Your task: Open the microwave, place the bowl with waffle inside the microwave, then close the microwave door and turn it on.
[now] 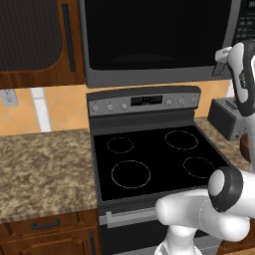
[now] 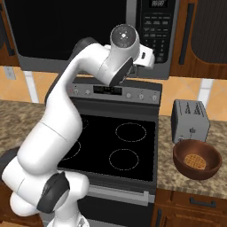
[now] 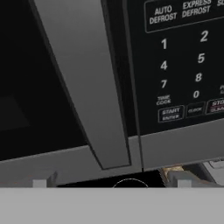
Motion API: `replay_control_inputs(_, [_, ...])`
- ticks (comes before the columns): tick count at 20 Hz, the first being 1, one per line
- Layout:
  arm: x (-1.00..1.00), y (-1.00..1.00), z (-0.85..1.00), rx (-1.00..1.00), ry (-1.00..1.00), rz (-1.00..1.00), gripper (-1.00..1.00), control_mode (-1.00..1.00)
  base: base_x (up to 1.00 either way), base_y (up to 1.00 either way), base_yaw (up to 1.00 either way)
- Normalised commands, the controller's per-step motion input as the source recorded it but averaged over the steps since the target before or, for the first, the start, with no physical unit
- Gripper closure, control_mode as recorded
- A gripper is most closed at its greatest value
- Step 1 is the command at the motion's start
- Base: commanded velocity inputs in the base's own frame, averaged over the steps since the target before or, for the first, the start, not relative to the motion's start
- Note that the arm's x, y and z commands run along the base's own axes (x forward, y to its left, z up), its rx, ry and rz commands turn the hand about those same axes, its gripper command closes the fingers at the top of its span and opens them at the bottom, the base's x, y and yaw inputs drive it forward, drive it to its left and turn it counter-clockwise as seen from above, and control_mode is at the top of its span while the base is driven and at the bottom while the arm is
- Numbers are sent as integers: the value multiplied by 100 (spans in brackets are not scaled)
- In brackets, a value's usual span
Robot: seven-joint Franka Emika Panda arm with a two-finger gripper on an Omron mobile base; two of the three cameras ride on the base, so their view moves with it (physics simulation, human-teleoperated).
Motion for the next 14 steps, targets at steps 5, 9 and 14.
replay_control_inputs(5, [43, -6, -2, 0, -11, 0, -100, -100, 0, 0, 0])
replay_control_inputs(9, [36, 0, 0, 0, -14, 0, -100, -100, 0, 0, 0])
replay_control_inputs(14, [30, 1, 0, 0, -13, 0, -100, -100, 0, 0, 0])
